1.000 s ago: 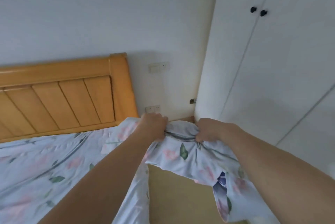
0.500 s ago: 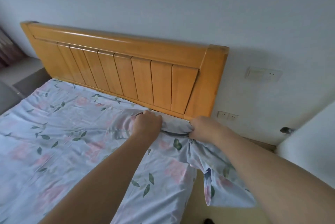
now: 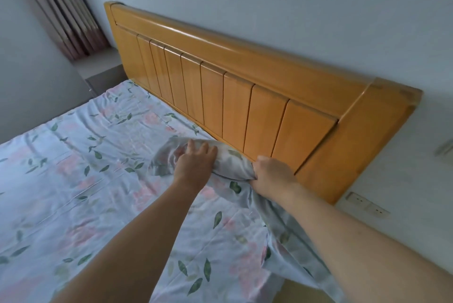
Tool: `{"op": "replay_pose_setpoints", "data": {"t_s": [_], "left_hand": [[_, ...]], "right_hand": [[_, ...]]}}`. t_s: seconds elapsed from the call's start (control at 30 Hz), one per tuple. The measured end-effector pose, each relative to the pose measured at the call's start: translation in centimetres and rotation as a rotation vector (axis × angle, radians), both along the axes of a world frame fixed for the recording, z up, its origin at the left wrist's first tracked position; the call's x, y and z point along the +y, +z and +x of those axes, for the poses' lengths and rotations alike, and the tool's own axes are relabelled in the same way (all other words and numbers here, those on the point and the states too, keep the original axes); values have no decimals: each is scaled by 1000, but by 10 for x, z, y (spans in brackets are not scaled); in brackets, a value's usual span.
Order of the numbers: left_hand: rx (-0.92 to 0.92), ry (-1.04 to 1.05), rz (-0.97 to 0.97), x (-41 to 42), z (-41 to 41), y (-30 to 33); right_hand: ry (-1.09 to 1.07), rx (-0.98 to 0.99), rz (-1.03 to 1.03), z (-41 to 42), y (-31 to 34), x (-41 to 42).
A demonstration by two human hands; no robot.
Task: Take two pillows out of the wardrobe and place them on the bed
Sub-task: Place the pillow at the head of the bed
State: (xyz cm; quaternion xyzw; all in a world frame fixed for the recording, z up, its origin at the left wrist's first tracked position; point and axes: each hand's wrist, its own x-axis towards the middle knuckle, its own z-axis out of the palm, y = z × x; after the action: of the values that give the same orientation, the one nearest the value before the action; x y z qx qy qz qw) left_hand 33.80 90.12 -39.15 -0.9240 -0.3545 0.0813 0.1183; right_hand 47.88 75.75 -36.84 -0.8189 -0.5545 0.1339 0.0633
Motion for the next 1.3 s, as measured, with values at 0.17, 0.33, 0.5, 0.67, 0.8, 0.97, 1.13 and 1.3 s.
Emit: {"op": "replay_pose_setpoints", "data": {"t_s": [0.17, 0.33, 0.5, 0.67, 0.8, 0.97, 1.13, 1.3], "left_hand": [[-264, -83, 1, 70, 4, -62], [-252, -43, -75, 119, -9, -193], [-48, 29, -126, 130, -34, -326], [-45, -1, -110, 137, -86, -402], [-43, -2, -90, 131, -106, -424], [-64, 41, -78, 126, -126, -447], [-92, 179, -110, 129, -149, -471], [60, 322, -99, 116, -140, -486]], "right_hand": [[9, -121, 158, -3, -52, 57], [-30, -161, 185, -24, -185, 107], [26, -72, 25, -49, -313, 127], [41, 24, 6, -93, -397, 134], [88, -59, -5, -105, -428, 129], [142, -291, 30, -111, -453, 124], [258, -319, -14, -111, -476, 109], [353, -346, -52, -106, -489, 91]]}}
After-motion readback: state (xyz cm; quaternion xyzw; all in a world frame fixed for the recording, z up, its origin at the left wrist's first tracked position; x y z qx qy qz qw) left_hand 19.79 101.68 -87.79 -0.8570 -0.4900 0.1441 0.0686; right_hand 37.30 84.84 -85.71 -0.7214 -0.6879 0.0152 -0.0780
